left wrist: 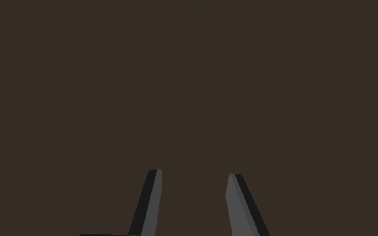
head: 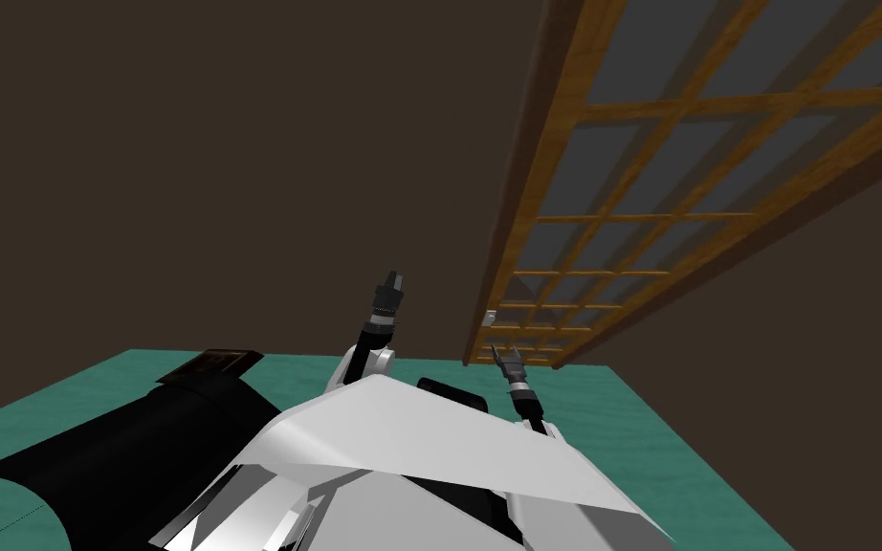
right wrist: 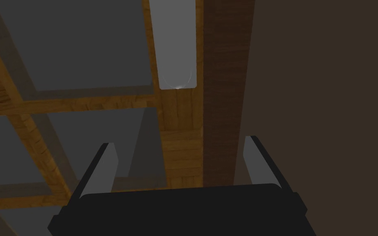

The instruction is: Pull the door open

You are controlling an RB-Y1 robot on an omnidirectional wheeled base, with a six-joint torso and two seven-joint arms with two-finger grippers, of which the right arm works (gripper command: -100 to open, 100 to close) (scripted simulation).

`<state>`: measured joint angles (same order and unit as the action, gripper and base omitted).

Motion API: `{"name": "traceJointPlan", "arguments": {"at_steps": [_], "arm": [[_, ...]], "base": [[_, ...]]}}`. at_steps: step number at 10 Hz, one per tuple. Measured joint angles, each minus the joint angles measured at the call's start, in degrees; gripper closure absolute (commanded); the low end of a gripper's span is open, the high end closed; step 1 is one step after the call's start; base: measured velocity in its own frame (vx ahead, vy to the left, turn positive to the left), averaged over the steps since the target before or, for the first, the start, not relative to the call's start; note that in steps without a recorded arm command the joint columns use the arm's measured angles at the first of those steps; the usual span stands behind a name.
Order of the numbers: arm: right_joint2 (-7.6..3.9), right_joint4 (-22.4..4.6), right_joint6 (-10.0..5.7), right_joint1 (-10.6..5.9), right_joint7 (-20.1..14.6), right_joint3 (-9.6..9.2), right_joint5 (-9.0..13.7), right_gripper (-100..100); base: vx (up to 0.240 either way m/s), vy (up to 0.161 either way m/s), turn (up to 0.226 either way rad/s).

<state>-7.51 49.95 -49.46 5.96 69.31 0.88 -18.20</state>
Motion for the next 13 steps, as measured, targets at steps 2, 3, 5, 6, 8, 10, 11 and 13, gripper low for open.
{"name": "traceJointPlan", "arguments": {"at_steps": [2, 3, 5, 6, 8, 10, 11, 13], "arm": [[-0.32, -2.0, -0.42, -1.31, 0.8, 0.73, 1.5, -100], [-0.34, -3.7, -0.69, -2.36, 1.7, 1.33, 2.8, -100], [-0.55, -4.4, -0.23, -3.0, 2.8, 2.01, 4.6, -100], [-0.64, -5.5, -0.48, -3.66, 3.4, 2.44, 5.6, -100], [-0.91, -8.6, -1.04, -5.71, 5.2, 3.69, 8.3, -100], [-1.15, -8.9, -0.33, -6.29, 5.9, 4.24, 9.8, -100], [-1.28, -9.8, -0.57, -6.75, 6.3, 4.55, 10.5, -100], [-1.34, -11.8, -0.86, -8.09, 7.5, 5.37, 12.2, -100]], "base": [[-0.146, 0.027, 0.33], [-0.099, 0.041, 0.194], [-0.021, 0.028, 0.162], [0.045, 0.01, 0.302], [0.081, -0.005, 0.22], [0.052, -0.012, 0.065], [0.056, -0.017, 0.193], [0.067, -0.036, 0.163]]}}
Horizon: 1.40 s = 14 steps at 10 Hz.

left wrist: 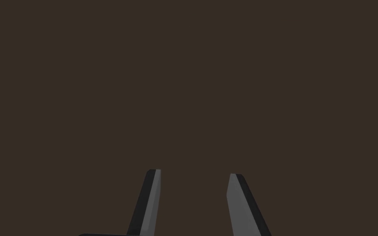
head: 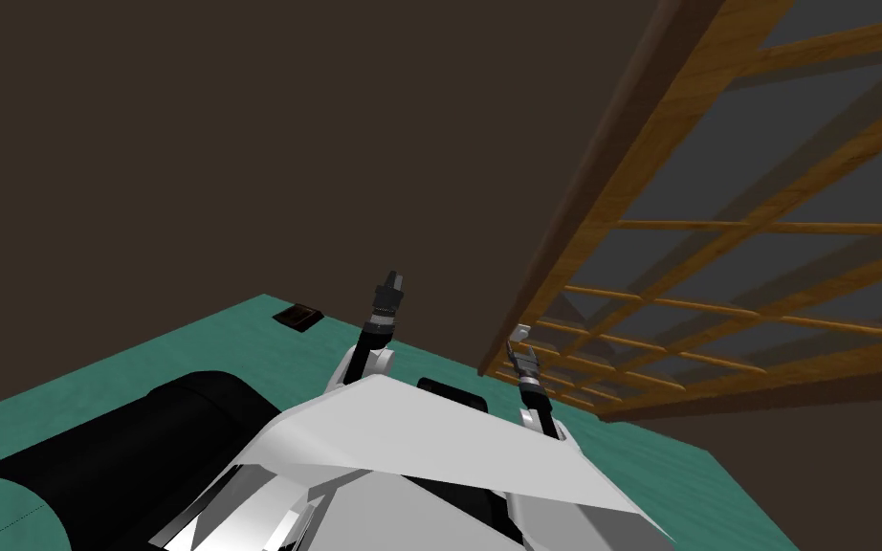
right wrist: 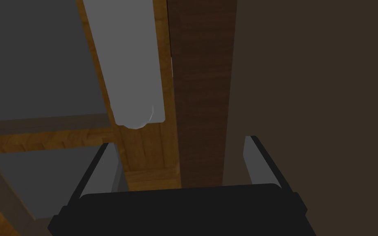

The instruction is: Pull the door open

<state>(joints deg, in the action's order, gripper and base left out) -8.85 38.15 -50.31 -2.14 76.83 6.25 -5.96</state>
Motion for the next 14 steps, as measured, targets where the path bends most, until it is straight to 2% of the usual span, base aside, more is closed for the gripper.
{"name": "traceJointPlan", "arguments": {"at_steps": [2, 5, 6, 8, 12, 14], "arm": [[-0.54, -2.9, -0.48, -1.94, 1.2, 1.02, 2.3, -100], [-0.36, -5.9, -0.73, -3.37, 3.2, 2.09, 5.2, -100], [-0.19, -6.2, -0.8, -3.27, 3.4, 1.98, 5.2, 100], [-0.82, -5.9, -0.82, -3.31, 3.3, 2.46, 5.4, 100], [-0.79, -5.9, -0.87, -3.27, 3.2, 2.44, 5.4, 100], [-1.07, -5.7, -0.95, -3.12, 1.6, 2.57, 5.9, 100]], "base": [[0.099, -0.066, 0.199], [0.064, -0.072, 0.087], [-0.023, 0.014, -0.044], [-0.003, -0.005, -0.03], [-0.004, -0.002, 0.012], [-0.025, -0.006, 0.044]]}}
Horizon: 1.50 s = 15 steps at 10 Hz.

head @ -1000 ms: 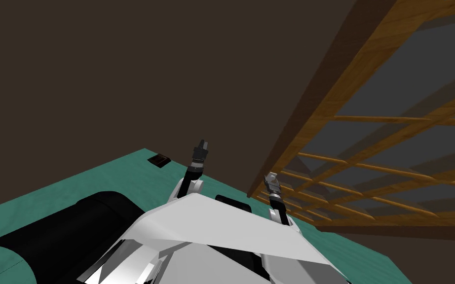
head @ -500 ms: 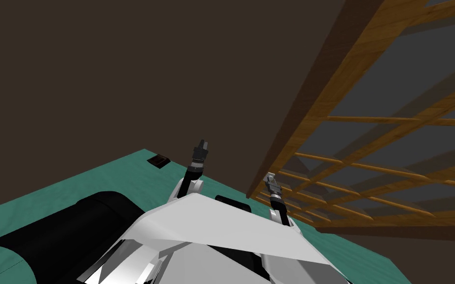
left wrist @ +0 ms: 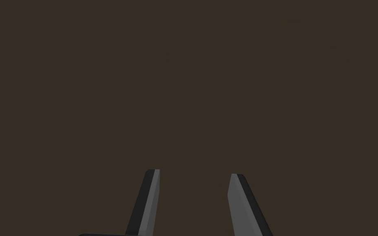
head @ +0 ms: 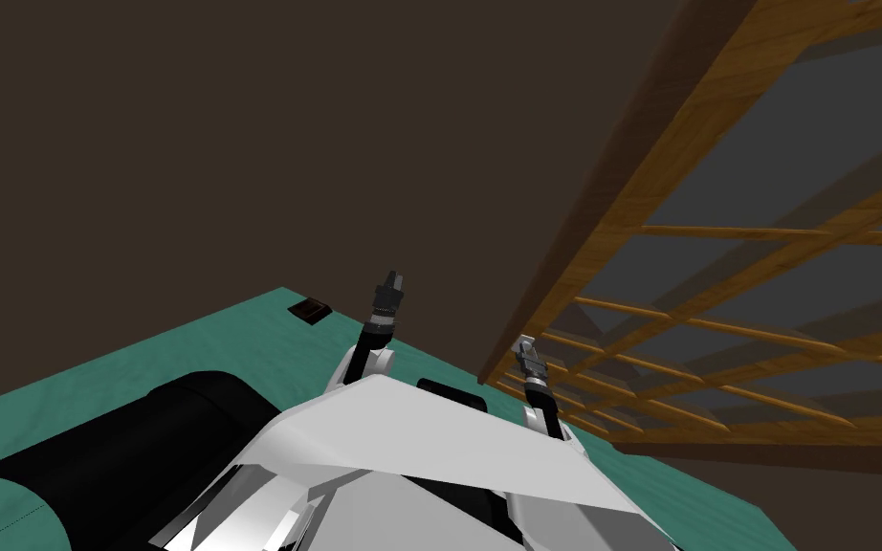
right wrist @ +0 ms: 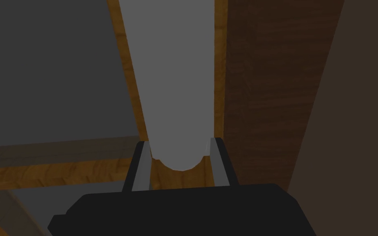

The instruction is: Pull the door open

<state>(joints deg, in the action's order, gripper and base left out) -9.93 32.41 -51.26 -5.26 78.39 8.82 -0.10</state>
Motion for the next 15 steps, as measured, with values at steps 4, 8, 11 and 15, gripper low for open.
{"name": "traceJointPlan", "arguments": {"at_steps": [4, 8, 11, 15], "arm": [[-0.32, -0.2, -0.26, -0.03, -5.0, 0.04, 1.2, 100], [-0.61, 0.2, -0.27, 0.23, -10.5, 0.02, 2.6, 100], [-0.8, 0.5, -0.13, 0.5, -14.4, -0.09, 3.5, 100], [-1.05, 1.1, -0.12, 1.04, -20.0, -0.15, 4.9, 100]], "base": [[-0.023, -0.006, 0.059], [-0.029, -0.005, 0.065], [-0.025, -0.005, 0.047], [-0.036, -0.011, 0.074]]}}
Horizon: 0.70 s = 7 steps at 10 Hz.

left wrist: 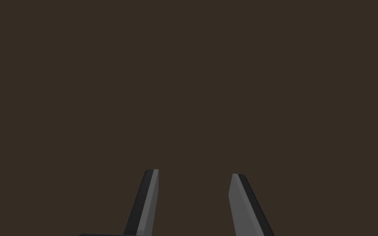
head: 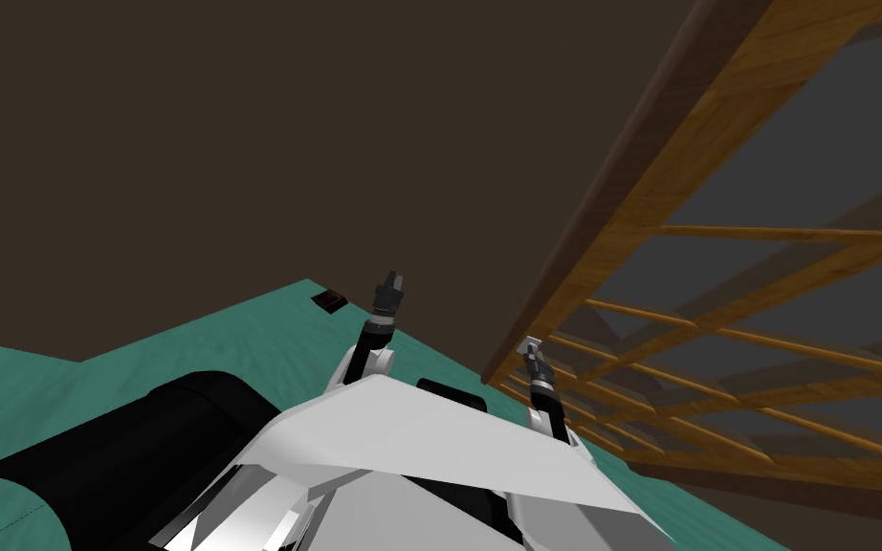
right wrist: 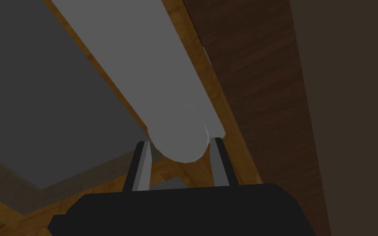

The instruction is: Pull the door open

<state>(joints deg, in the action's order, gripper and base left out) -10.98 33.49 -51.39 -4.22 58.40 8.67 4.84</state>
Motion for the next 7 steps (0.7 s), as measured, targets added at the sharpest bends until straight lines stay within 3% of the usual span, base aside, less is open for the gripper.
{"name": "traceJointPlan", "arguments": {"at_steps": [7], "arm": [[-0.3, -0.4, -0.24, 0.4, -10.0, -0.27, 2.7, 100]], "base": [[-0.036, -0.005, 0.067]]}}
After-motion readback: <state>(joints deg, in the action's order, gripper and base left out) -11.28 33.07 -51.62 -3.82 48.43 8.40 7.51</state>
